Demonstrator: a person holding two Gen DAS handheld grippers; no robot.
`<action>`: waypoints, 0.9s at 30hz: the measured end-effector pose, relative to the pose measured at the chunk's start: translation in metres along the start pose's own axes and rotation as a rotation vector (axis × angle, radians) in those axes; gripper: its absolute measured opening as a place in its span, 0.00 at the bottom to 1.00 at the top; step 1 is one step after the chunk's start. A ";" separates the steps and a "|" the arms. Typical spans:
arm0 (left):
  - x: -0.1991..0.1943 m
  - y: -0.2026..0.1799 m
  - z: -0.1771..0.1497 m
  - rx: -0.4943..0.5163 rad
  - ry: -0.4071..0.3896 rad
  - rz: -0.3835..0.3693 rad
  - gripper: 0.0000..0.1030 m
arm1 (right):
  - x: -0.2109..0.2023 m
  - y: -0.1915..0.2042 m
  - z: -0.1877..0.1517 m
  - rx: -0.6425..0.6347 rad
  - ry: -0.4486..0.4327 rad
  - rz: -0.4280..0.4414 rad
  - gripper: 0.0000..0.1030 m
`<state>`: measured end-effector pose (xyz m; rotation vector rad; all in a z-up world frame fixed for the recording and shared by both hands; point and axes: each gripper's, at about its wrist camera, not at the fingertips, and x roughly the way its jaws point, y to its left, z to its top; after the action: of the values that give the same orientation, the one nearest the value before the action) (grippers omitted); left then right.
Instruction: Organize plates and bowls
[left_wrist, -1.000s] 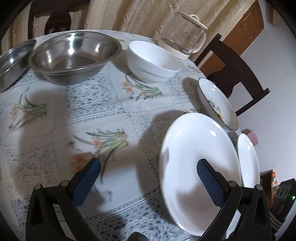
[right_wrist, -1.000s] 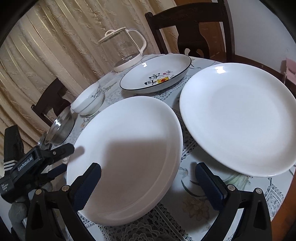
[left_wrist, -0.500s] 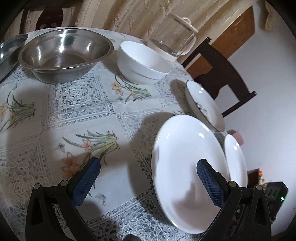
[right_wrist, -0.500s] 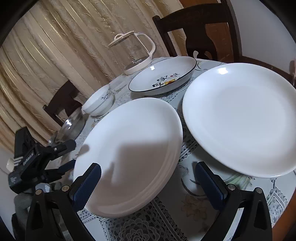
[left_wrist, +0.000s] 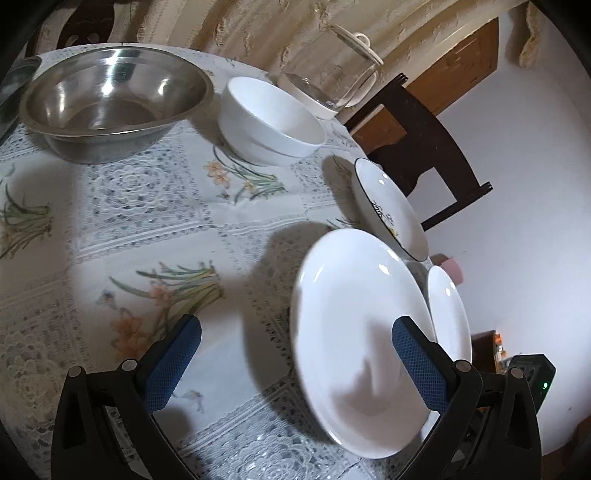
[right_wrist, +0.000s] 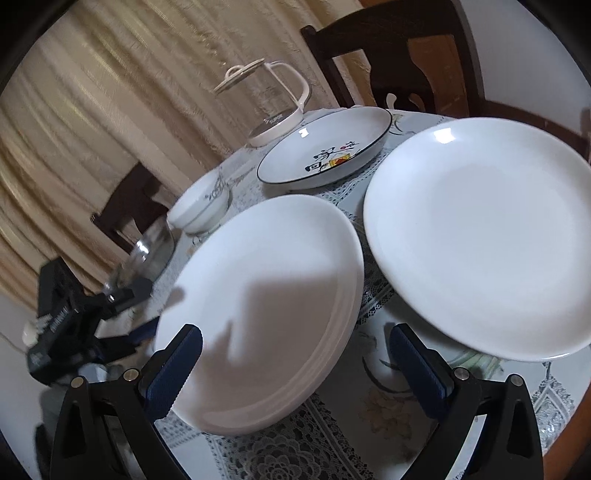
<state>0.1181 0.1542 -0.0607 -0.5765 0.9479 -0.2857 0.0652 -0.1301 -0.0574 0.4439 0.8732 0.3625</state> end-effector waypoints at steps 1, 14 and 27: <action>0.002 -0.002 0.001 0.008 0.001 -0.004 0.94 | 0.000 -0.002 0.001 0.009 -0.002 0.008 1.00; 0.019 -0.013 0.001 0.123 0.031 -0.008 0.39 | 0.010 0.003 0.002 -0.014 -0.003 0.015 0.65; 0.009 -0.027 -0.015 0.290 -0.054 0.103 0.39 | 0.006 0.009 0.001 -0.107 -0.024 -0.071 0.41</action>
<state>0.1119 0.1232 -0.0583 -0.2670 0.8622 -0.3078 0.0686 -0.1203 -0.0560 0.3169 0.8400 0.3366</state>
